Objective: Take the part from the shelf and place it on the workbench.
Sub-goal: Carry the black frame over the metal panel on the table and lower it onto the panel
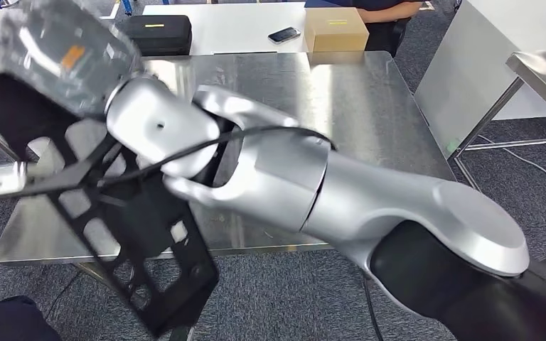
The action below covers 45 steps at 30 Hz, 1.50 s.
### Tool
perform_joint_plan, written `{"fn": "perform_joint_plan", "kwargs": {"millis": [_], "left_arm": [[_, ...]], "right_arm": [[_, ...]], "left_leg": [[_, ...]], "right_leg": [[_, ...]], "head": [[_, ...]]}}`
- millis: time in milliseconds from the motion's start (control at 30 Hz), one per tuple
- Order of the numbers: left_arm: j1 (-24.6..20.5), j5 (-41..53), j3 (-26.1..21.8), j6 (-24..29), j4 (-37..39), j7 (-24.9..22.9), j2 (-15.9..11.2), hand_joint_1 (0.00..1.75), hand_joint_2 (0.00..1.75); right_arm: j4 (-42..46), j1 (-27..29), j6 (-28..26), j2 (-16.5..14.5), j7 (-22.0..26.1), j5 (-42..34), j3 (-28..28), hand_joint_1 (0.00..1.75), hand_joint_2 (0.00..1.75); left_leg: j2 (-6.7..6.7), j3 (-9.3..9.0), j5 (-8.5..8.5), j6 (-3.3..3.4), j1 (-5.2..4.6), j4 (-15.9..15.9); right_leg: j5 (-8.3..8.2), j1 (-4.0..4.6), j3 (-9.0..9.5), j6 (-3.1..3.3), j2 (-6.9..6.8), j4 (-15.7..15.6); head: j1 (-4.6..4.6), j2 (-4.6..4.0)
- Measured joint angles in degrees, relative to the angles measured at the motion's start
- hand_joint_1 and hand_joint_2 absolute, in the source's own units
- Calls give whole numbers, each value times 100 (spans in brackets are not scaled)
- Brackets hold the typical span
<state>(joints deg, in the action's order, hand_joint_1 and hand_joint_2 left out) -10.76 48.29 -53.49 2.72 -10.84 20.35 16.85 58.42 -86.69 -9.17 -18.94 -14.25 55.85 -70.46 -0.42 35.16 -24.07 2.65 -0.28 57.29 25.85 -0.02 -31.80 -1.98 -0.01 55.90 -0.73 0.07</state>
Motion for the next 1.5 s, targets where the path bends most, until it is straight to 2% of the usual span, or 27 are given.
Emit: {"fn": "perform_joint_plan", "kwargs": {"millis": [200,433,567,733,900,1000,1100,1367,1500], "left_arm": [[132,282,390,-243,-18,9,-5,0,175],[197,413,806,-252,-69,85,-65,0,175],[215,443,974,-217,-93,150,-121,0,175],[215,430,1105,-155,-120,195,-157,0,175],[219,382,1226,-52,-128,266,-183,0,175],[219,326,1267,-43,-143,303,-213,0,175],[219,239,1305,-34,-152,340,-238,0,175],[228,55,1386,-10,-155,348,-271,0,175],[223,-15,1416,8,-155,350,-274,0,175]], "right_arm": [[-182,-283,820,717,798,1721,1895,175,175],[-124,-431,763,2035,1065,2257,3411,175,175],[-111,-405,740,2796,1239,2299,3833,175,175],[-93,-331,741,3422,1335,2109,4002,175,175],[32,2,598,3948,1489,1612,3990,175,175],[144,179,610,4045,1462,1435,3925,175,175],[281,224,715,3970,1498,1247,3746,175,175],[618,216,952,3514,1309,900,3001,175,175],[711,222,1360,3066,1278,899,2611,175,175]], "left_leg": [[-16,5,7,12,-14,5],[-42,9,7,17,-21,13],[-39,12,6,18,-24,14],[-14,8,5,17,-16,14],[-4,8,5,16,-11,11],[19,7,4,15,-13,11],[23,9,4,14,-12,10],[6,13,8,7,-4,5],[37,8,7,5,-9,4]], "right_leg": [[-5,-11,6,-5,-13,-2],[-9,-17,11,-13,-34,-8],[-13,-18,9,-19,-32,-10],[-15,-16,3,-22,-18,-9],[-15,-6,5,-22,-8,-6],[-17,-6,0,-23,13,-3],[-17,-5,-4,-24,17,5],[-13,2,-6,-19,4,13],[-14,-1,-16,-19,36,15]], "head": [[2,0],[1,0],[1,0],[-3,0],[-1,0],[-3,0],[-2,0],[1,0],[-4,0]]}}
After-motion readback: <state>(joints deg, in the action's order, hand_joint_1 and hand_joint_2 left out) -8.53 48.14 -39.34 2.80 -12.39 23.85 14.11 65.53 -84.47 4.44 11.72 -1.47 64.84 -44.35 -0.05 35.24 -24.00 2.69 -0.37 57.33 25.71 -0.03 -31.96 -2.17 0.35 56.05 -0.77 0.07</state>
